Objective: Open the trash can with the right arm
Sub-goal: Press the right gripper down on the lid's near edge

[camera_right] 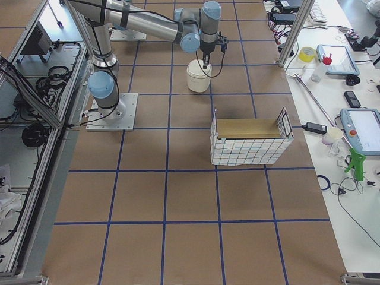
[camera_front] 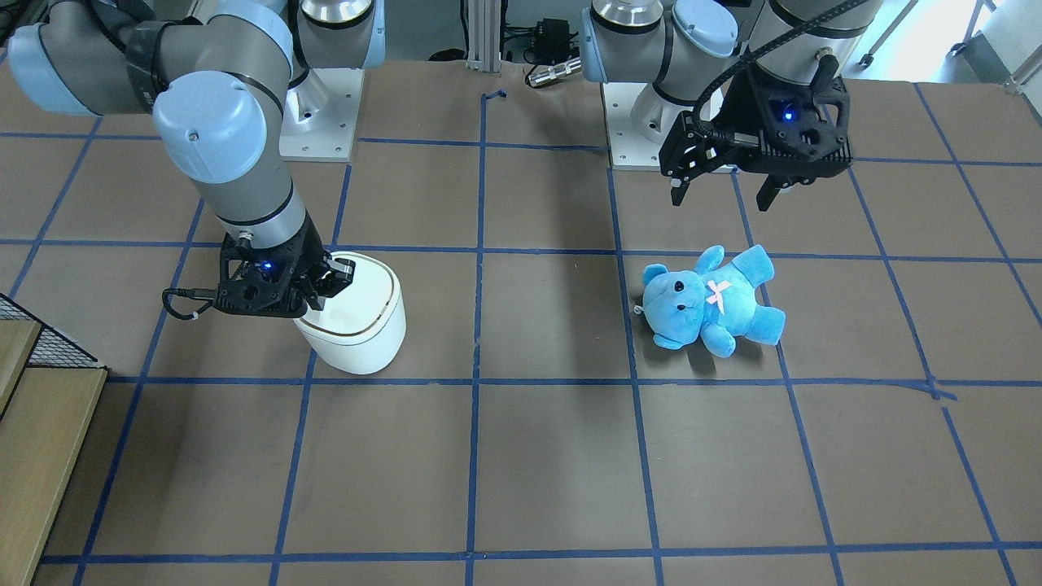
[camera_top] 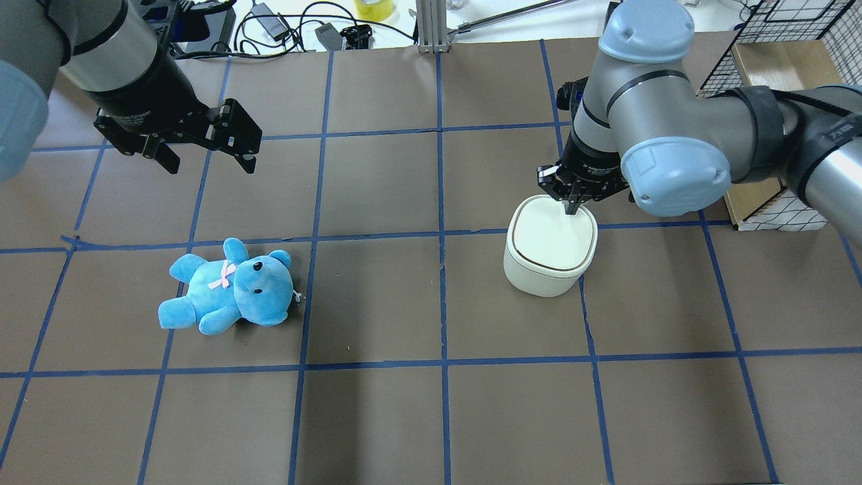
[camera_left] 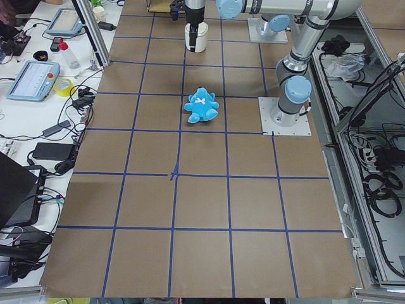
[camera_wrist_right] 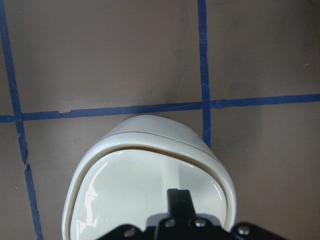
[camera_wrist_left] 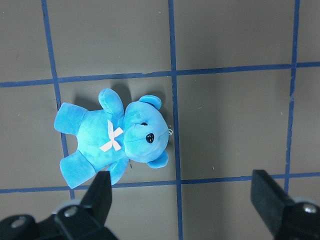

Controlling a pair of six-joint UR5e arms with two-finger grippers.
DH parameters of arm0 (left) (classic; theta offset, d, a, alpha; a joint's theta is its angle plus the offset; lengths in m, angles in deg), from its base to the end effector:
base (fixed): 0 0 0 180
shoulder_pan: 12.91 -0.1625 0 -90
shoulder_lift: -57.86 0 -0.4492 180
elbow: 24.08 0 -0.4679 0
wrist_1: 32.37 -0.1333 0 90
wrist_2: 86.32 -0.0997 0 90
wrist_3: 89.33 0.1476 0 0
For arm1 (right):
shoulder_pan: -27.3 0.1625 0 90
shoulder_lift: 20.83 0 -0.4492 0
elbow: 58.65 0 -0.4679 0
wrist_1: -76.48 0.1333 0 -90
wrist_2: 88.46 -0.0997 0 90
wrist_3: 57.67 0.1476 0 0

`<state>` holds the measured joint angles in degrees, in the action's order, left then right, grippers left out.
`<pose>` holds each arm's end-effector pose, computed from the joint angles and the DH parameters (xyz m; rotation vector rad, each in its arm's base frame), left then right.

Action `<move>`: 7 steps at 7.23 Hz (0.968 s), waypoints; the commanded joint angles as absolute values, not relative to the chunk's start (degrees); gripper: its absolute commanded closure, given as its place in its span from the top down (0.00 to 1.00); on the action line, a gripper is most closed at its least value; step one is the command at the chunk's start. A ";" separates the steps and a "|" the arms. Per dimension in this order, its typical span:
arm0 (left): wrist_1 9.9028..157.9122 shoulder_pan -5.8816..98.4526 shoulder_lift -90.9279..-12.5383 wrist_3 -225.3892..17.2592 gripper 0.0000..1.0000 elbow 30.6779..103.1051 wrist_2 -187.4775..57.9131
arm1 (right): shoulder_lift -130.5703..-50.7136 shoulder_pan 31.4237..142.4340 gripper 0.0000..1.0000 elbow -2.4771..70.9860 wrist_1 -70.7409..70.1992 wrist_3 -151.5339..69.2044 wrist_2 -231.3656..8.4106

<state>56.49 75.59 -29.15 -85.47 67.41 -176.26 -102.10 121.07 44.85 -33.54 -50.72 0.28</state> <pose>-0.1190 -0.5540 0.4805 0.0647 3.1390 -0.0723 0.1754 -0.5850 0.2782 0.0873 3.1214 0.0632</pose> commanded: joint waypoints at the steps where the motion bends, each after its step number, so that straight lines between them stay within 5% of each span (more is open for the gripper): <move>1: 56.49 75.60 -29.15 -85.47 1.00 67.42 -176.31 | -102.05 121.08 0.00 44.71 -30.50 -51.25 -0.13; 7: 56.49 75.60 -29.15 -85.55 1.00 67.42 -176.31 | -100.99 121.08 0.00 45.50 -31.10 -52.57 -0.21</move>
<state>56.49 75.59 -29.15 -85.49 67.42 -176.28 -101.20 121.08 45.41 -30.99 -52.43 -0.18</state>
